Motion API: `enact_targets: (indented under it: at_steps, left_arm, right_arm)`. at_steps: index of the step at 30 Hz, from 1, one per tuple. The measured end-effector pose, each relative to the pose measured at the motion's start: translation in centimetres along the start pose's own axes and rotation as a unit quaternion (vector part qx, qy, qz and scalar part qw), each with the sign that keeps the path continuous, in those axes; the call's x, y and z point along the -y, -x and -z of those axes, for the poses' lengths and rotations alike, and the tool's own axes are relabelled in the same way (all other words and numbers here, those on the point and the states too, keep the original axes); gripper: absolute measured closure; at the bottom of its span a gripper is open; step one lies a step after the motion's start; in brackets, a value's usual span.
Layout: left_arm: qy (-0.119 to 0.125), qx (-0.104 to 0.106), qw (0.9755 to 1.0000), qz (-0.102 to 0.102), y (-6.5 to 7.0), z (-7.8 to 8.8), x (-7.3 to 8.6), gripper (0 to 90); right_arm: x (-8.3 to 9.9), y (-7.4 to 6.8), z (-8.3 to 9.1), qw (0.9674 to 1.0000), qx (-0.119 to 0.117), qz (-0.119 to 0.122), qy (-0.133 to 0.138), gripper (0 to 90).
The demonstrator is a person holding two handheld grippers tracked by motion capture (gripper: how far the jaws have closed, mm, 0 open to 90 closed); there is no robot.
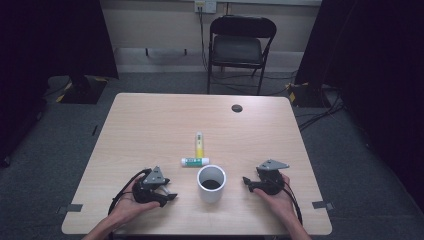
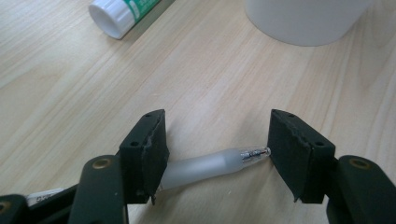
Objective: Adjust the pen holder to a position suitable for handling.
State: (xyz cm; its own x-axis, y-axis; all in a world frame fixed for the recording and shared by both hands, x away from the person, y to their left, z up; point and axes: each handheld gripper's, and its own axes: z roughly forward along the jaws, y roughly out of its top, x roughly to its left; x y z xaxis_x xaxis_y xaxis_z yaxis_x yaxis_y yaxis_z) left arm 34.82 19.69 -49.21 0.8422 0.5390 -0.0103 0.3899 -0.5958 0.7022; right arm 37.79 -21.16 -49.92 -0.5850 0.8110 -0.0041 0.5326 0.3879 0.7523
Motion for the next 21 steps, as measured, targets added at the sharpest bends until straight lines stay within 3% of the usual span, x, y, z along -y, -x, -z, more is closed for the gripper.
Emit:
enact_targets:
  at_steps: [7, 9, 14, 19, 21]
  left_arm:
    - [0.001, -0.004, 1.0, 0.006, -0.4, 0.4, 0.2, 35.7]
    - [0.015, -0.005, 0.9998, 0.014, -0.6, 0.8, 0.2, 34.3]
    - [0.055, -0.012, 0.9972, 0.048, -1.5, 2.8, 0.0, 29.1]
    - [0.056, -0.034, 0.996, 0.061, -2.6, 5.1, 1.3, 23.8]
    - [0.065, -0.041, 0.9934, 0.085, -3.2, 5.6, 2.1, 21.5]
  right_arm:
    - [0.0, 0.0, 0.0, 1.0, 0.0, 0.0, 0.0, 30.2]
    - [0.0, 0.0, 0.0, 1.0, 0.0, 0.0, 0.0, 30.2]
    - [0.0, 0.0, 0.0, 1.0, 0.0, 0.0, 0.0, 30.2]
    - [0.0, 0.0, 0.0, 1.0, 0.0, 0.0, 0.0, 30.2]
    - [0.0, 0.0, 0.0, 1.0, 0.0, 0.0, 0.0, 30.2]
